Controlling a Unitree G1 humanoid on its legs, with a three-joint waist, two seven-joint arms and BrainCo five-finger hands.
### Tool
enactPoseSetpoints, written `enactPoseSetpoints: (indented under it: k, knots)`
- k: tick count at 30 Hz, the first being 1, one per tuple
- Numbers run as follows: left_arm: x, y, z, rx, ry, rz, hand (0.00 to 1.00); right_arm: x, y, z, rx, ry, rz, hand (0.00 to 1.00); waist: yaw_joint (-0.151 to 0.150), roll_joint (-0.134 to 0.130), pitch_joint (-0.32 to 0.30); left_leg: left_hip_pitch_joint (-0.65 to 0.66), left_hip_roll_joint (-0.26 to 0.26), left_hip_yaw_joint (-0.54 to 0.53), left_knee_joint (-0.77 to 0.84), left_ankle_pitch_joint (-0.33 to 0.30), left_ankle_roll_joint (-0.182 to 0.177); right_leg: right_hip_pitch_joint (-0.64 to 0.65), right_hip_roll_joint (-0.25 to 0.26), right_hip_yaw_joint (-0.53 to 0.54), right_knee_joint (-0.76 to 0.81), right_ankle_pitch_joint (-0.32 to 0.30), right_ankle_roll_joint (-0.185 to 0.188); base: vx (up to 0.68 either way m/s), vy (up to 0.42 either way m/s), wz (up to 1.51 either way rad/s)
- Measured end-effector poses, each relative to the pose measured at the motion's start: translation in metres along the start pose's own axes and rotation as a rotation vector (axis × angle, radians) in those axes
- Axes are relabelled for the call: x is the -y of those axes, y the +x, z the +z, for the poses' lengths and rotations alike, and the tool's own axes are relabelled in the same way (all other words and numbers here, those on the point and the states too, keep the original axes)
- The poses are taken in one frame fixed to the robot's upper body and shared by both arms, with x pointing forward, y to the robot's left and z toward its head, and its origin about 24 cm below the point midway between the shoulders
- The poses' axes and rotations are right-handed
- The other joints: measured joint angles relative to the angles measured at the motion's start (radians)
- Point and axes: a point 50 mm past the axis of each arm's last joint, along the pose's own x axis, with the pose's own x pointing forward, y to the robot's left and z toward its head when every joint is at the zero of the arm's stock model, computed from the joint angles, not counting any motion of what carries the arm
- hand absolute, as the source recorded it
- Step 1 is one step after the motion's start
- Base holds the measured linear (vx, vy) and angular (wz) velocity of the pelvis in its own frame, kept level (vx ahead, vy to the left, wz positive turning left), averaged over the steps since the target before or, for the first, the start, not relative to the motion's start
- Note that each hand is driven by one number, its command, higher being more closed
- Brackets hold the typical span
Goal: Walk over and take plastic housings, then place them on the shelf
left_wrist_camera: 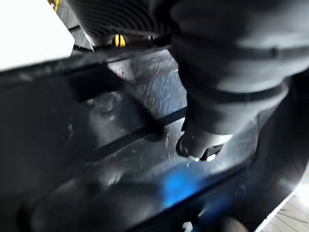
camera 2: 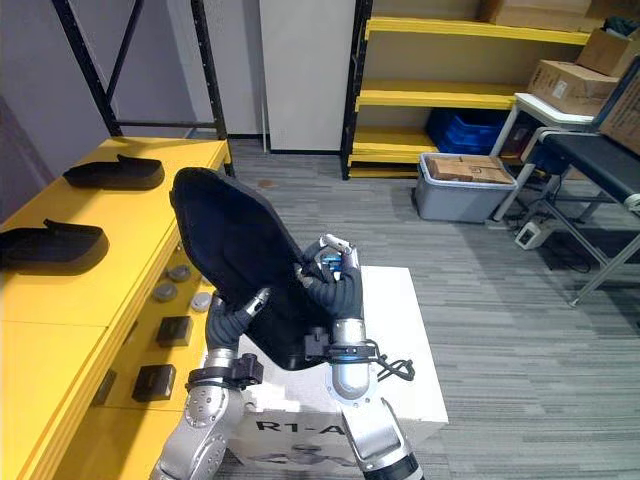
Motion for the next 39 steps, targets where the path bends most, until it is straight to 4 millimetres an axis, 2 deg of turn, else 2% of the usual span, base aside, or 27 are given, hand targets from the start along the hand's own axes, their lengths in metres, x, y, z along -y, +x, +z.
enactPoseSetpoints:
  k: [5,10,13,16,18,21,24,28,30,31,34,35,36,38,39]
  knots:
    - [-0.007,0.004,0.004,0.030,0.059,0.006,1.00,0.000,-0.015,-0.021,-0.112,0.009,0.058,0.00,-0.006,0.002,-0.012,0.000,0.001,0.002,0.000,0.000,0.000,0.000,0.001,0.001,0.000,0.002,0.000,0.00,0.000,0.00]
    - [-0.012,0.007,0.008,0.061,0.109,-0.010,1.00,0.008,-0.015,-0.025,-0.135,0.022,0.110,0.00,-0.006,0.001,-0.012,0.001,0.004,0.009,0.001,0.000,0.000,-0.002,0.005,0.009,0.000,0.004,-0.003,0.00,0.001,-0.04]
    - [-0.014,0.011,0.014,0.094,0.139,-0.013,1.00,0.020,-0.012,-0.022,-0.119,0.047,0.126,0.00,-0.003,0.001,-0.012,0.001,0.006,0.012,0.001,0.000,0.000,-0.001,0.007,0.014,0.000,0.006,-0.003,0.00,0.000,-0.03]
    - [-0.013,0.012,0.018,0.117,0.141,-0.011,1.00,0.039,-0.004,-0.001,-0.018,0.082,0.107,0.00,-0.003,0.001,-0.012,0.001,0.007,0.019,0.001,0.000,0.000,-0.001,0.007,0.018,0.000,0.007,-0.002,0.00,0.017,-0.04]
    - [-0.018,0.013,0.019,0.123,0.162,-0.009,1.00,0.067,0.003,0.019,0.095,0.132,0.009,0.00,-0.003,0.000,-0.011,0.001,0.007,0.023,0.001,-0.001,0.000,-0.005,0.007,0.020,0.000,0.007,-0.002,0.00,0.011,-0.02]
    - [-0.027,0.013,0.020,0.127,0.192,0.018,1.00,0.099,0.006,0.035,0.196,0.175,-0.102,0.00,-0.006,0.000,-0.010,0.000,0.007,0.028,-0.001,-0.002,0.000,-0.009,0.008,0.023,0.000,0.007,-0.002,-0.01,0.023,-0.06]
    - [-0.039,0.009,0.017,0.108,0.208,0.062,1.00,0.125,0.004,0.043,0.256,0.269,-0.195,0.00,-0.020,0.000,-0.009,-0.001,0.008,0.032,-0.001,-0.004,0.001,-0.012,0.008,0.026,0.000,0.007,-0.002,0.02,0.019,-0.04]
    - [-0.047,0.002,0.012,0.077,0.217,0.085,1.00,0.164,-0.006,0.050,0.321,0.236,-0.354,0.00,-0.025,0.000,-0.004,-0.006,0.007,0.034,-0.002,-0.005,0.001,-0.019,0.008,0.030,0.000,0.007,-0.002,0.01,0.006,-0.01]
    - [-0.056,-0.003,0.008,0.052,0.230,0.109,1.00,0.192,-0.021,0.038,0.266,0.175,-0.489,0.00,-0.035,0.000,-0.003,-0.006,0.007,0.034,-0.003,-0.006,0.003,-0.020,0.007,0.032,0.000,0.006,-0.002,0.00,0.000,0.00]
    - [-0.057,-0.005,0.007,0.046,0.231,0.112,1.00,0.198,-0.027,0.031,0.232,0.159,-0.522,0.00,-0.037,0.000,-0.002,-0.007,0.007,0.034,-0.003,-0.007,0.003,-0.022,0.007,0.033,0.000,0.006,-0.002,0.00,0.000,0.00]
    - [-0.069,-0.014,0.009,0.041,0.251,0.149,1.00,0.226,-0.073,-0.019,-0.076,0.038,-0.704,0.00,-0.047,0.004,0.003,-0.015,0.008,0.041,-0.003,-0.008,0.004,-0.034,0.008,0.044,0.000,0.006,-0.002,0.01,0.021,-0.07]
    - [-0.071,-0.016,0.010,0.041,0.253,0.155,1.00,0.230,-0.084,-0.030,-0.148,0.015,-0.736,0.00,-0.048,0.007,0.004,-0.015,0.008,0.043,-0.003,-0.010,0.004,-0.035,0.008,0.046,0.000,0.006,-0.002,0.02,0.020,-0.08]
    - [-0.073,-0.021,0.011,0.042,0.255,0.165,1.00,0.237,-0.113,-0.050,-0.305,-0.023,-0.806,0.00,-0.053,0.013,0.008,-0.015,0.009,0.044,-0.003,-0.012,0.005,-0.035,0.008,0.047,0.001,0.006,-0.001,0.03,0.023,-0.06]
    - [-0.074,-0.027,0.012,0.041,0.256,0.171,1.00,0.237,-0.141,-0.068,-0.455,-0.045,-0.858,0.00,-0.054,0.018,0.010,-0.015,0.010,0.053,-0.002,-0.014,0.005,-0.034,0.009,0.050,0.001,0.006,-0.001,0.04,0.019,-0.09]
    - [-0.075,-0.030,0.013,0.044,0.255,0.171,1.00,0.233,-0.166,-0.083,-0.594,-0.058,-0.882,0.00,-0.054,0.021,0.011,-0.014,0.012,0.059,-0.001,-0.014,0.005,-0.032,0.009,0.054,0.005,0.005,-0.001,0.04,0.013,-0.10]
